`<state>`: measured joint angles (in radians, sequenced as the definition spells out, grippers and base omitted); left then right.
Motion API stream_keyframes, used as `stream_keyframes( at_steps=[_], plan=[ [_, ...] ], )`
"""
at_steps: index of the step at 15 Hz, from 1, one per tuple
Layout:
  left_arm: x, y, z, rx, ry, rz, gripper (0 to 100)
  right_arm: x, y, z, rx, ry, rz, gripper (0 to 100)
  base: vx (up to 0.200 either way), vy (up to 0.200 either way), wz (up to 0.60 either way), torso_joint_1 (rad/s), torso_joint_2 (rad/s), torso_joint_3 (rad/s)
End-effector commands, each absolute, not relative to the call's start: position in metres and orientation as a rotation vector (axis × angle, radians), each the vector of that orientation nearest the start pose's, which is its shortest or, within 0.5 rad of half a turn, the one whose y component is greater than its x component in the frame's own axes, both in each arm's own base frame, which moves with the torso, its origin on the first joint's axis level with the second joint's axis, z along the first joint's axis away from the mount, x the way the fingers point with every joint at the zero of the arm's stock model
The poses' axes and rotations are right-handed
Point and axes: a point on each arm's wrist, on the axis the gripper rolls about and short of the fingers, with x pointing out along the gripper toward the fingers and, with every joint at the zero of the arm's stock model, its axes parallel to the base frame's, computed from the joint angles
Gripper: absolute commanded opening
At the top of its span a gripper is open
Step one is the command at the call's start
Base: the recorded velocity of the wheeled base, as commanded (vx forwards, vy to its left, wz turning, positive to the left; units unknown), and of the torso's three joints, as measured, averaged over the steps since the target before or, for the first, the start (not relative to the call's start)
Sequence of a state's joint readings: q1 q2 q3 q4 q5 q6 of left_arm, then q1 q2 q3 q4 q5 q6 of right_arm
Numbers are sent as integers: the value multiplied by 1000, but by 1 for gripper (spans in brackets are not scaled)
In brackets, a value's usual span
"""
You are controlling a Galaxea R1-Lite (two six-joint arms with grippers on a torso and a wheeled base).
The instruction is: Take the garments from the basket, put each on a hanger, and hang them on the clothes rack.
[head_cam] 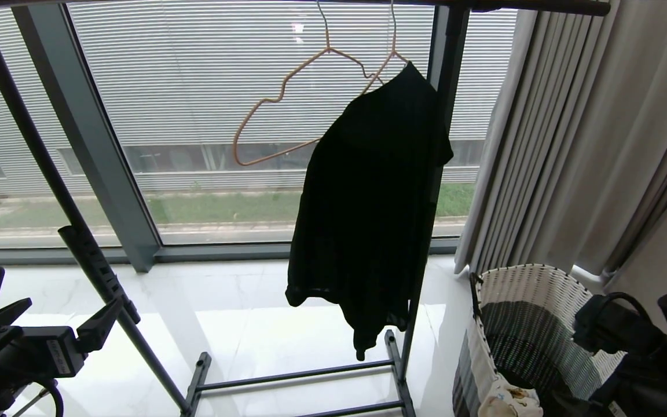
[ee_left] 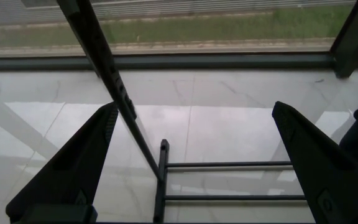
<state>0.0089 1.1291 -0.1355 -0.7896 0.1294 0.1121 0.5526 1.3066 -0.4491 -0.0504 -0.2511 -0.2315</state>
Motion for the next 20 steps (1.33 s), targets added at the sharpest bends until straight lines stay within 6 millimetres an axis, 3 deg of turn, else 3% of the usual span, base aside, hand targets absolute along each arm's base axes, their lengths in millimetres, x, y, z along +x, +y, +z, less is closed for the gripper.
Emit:
stream_keyframes(
  at_steps=[1, 5, 9, 13, 20],
  plan=[
    [131, 4, 146, 124, 210, 123, 100, 175, 111, 82, -623, 889, 434, 100, 0, 0, 0, 0, 0, 0],
    [131, -3, 143, 132, 218, 67, 100, 206, 128, 31, -700, 931, 321, 100, 0, 0, 0, 0, 0, 0],
    [132, -6, 141, 138, 232, 43, 100, 217, 130, -1, -717, 987, 302, 100, 0, 0, 0, 0, 0, 0],
    [131, -6, 140, 138, 238, 43, 100, 226, 121, -16, -730, 1015, 224, 100, 0, 0, 0, 0, 0, 0],
    [130, -6, 140, 138, 234, 45, 100, 236, 121, -23, -702, 984, 208, 100, 0, 0, 0, 0, 0, 0]
  ],
)
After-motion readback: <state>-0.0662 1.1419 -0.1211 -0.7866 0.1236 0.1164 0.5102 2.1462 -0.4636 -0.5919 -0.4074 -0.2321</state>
